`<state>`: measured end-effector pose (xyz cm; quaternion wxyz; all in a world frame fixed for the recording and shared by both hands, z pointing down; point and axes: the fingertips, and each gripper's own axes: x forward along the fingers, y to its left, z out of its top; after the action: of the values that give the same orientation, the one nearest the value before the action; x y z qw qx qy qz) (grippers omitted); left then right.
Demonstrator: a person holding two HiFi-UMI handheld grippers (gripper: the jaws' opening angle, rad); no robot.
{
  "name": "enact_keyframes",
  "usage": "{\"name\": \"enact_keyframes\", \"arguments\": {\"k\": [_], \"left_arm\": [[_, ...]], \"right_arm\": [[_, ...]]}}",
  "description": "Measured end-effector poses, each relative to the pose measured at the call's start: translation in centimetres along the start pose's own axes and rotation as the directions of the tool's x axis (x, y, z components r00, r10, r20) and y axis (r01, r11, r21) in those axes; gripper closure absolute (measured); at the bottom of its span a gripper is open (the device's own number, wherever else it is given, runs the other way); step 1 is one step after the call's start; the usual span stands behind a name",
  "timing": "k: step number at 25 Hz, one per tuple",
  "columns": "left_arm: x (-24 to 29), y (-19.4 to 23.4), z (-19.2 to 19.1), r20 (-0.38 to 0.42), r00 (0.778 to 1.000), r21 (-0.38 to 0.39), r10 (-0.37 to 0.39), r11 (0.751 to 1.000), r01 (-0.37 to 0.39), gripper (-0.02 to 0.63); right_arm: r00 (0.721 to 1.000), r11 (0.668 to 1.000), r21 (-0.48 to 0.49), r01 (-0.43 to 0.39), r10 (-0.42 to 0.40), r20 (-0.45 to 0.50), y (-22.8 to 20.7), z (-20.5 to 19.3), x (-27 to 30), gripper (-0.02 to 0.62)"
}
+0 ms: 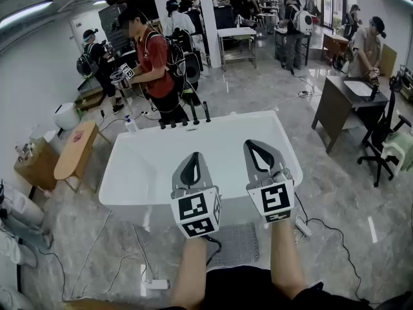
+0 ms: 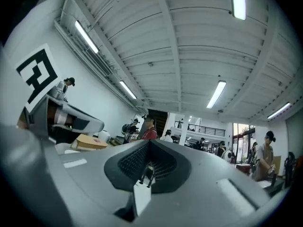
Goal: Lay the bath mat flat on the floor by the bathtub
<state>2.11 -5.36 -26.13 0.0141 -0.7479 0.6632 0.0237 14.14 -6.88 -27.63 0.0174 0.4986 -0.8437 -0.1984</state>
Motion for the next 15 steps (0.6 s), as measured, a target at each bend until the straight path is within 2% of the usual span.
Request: {"name": "enact_keyframes", "arguments": {"k": [5,15], "left_arm": [[0.3,-0.8,-2.2,-0.033,0.999,0.005,-0.039,0.999,0.039,0.601],[1.2,-1.9,-4.7,-0.091,0.994,0.03,-0.065,0.997,0.068,0.601]], "right_arm": [[0.998,0.999,-0.031,-0.015,0.013,-0.057,1.6,-2.5,0.2,0.589],[0.994,0.994,0.101,-0.05,0.06,-0.092,3.0,-5.8,0.2,0.589]]}}
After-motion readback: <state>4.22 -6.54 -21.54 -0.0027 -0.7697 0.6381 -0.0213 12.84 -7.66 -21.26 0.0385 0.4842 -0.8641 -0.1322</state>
